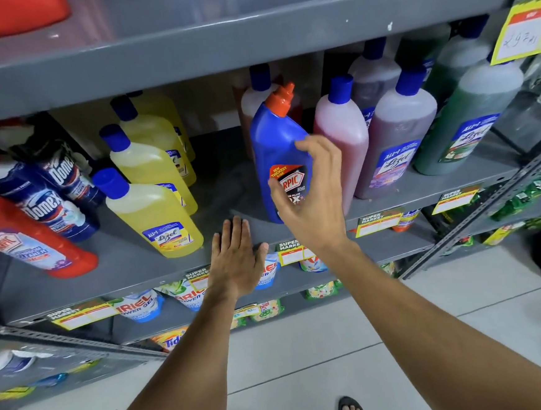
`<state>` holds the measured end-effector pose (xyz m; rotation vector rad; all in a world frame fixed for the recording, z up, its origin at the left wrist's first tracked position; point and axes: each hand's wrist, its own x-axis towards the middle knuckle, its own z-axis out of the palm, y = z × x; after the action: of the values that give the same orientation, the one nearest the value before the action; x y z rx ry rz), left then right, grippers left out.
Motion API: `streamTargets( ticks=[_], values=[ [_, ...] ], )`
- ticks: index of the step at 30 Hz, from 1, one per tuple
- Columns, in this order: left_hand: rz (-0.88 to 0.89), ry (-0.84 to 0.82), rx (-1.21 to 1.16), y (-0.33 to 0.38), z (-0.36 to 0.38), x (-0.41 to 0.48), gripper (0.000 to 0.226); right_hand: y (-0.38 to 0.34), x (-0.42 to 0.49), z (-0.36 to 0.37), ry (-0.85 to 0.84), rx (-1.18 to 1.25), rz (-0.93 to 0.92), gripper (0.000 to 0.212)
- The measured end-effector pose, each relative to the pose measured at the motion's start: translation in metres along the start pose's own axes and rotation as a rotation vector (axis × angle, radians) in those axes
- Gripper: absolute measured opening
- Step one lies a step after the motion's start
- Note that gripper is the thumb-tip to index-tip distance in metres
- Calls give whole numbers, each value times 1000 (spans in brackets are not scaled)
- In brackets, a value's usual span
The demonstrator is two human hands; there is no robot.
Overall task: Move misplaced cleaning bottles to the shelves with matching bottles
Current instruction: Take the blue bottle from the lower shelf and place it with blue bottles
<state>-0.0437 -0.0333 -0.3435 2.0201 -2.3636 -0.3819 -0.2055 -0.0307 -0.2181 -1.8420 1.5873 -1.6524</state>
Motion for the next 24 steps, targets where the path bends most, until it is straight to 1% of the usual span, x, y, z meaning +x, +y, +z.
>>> streamTargets(
  ticks=[2, 4, 7, 9, 12, 18, 24],
  values=[
    [11, 10, -23, 0, -1, 0, 75, -3, 16, 6, -40, 2, 5, 71],
    [13, 23, -32, -2, -1, -1, 79, 2, 28, 13, -97, 2, 78, 83],
    [8, 18, -25, -1, -1, 0, 83, 13, 38, 20, -190, -66, 126, 91],
    [14, 24, -24, -1, -1, 0, 83, 15, 40, 20, -199, -101, 149, 93],
    [15, 19, -29, -1, -1, 0, 84, 13, 40, 20, -163, -145, 167, 90],
    [21, 28, -39, -1, -1, -1, 84, 11, 35, 22, -128, -164, 221, 89],
    [25, -11, -10, -1, -4, 0, 76, 17, 5, 19, -131, -36, 323, 92]
  ],
)
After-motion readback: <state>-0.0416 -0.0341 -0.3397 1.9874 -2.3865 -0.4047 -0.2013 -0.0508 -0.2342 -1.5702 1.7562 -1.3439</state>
